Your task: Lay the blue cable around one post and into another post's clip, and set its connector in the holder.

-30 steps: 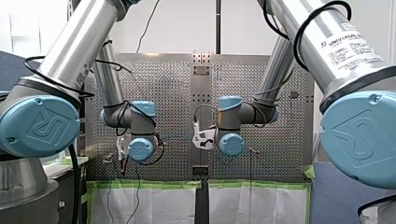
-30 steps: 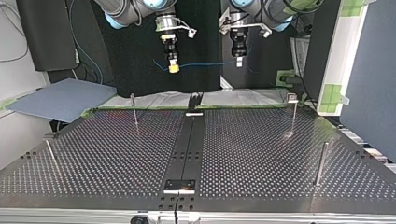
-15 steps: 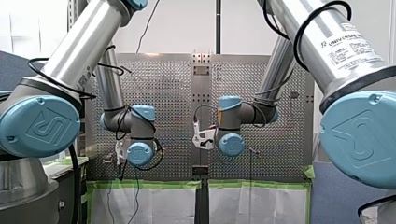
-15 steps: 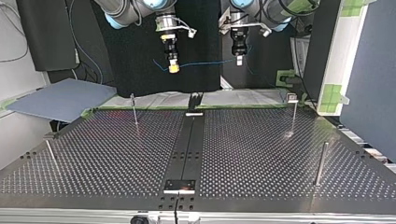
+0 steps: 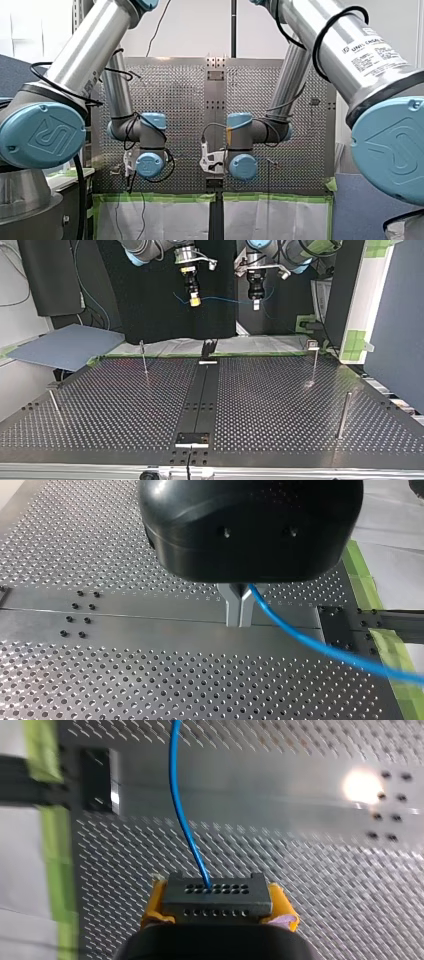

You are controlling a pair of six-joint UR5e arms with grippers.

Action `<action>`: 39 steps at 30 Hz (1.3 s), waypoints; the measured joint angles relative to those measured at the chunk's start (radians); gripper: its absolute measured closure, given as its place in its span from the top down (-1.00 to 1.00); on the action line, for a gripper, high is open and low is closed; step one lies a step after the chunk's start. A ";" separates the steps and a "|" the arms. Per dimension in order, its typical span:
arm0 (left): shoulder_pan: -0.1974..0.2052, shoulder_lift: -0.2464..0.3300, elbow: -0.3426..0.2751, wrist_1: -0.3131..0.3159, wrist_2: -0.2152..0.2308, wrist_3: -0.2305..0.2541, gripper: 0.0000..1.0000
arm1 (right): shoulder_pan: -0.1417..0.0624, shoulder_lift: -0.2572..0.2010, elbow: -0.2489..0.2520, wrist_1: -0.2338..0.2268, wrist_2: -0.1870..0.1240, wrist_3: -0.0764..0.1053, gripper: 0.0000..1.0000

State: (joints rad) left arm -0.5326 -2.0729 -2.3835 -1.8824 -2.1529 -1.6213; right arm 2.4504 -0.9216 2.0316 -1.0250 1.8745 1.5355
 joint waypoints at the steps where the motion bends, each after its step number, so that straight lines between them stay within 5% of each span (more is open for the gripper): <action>1: 0.000 0.000 0.000 0.000 0.000 0.000 -0.99 | 0.008 0.008 0.000 0.000 0.001 0.002 -1.00; 5: 0.000 0.000 0.000 0.000 0.000 0.000 -0.99 | 0.024 0.046 0.000 0.000 0.001 0.004 -1.00; 18: -0.020 0.020 -0.004 -0.020 -0.020 0.020 -0.99 | 0.030 0.156 -0.005 0.005 0.007 0.002 -1.00; 23: -0.058 0.063 -0.004 -0.063 -0.063 0.058 -0.99 | 0.034 0.122 -0.044 0.047 0.048 0.029 -1.00; 28: -0.038 0.108 -0.005 -0.108 -0.071 0.066 -0.99 | 0.021 0.076 -0.059 0.094 0.083 0.072 -1.00; 32: -0.002 0.148 -0.002 -0.148 -0.055 0.065 -0.99 | 0.011 0.036 -0.070 0.133 0.064 0.090 -1.00; 39: 0.028 0.220 0.029 -0.220 -0.053 0.045 -0.99 | -0.001 -0.030 -0.114 0.200 0.035 0.091 -1.00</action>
State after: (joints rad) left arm -0.5043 -1.8530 -2.3542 -2.1026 -2.2061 -1.5763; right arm 2.4497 -0.9519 1.9181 -0.8253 1.9097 1.6264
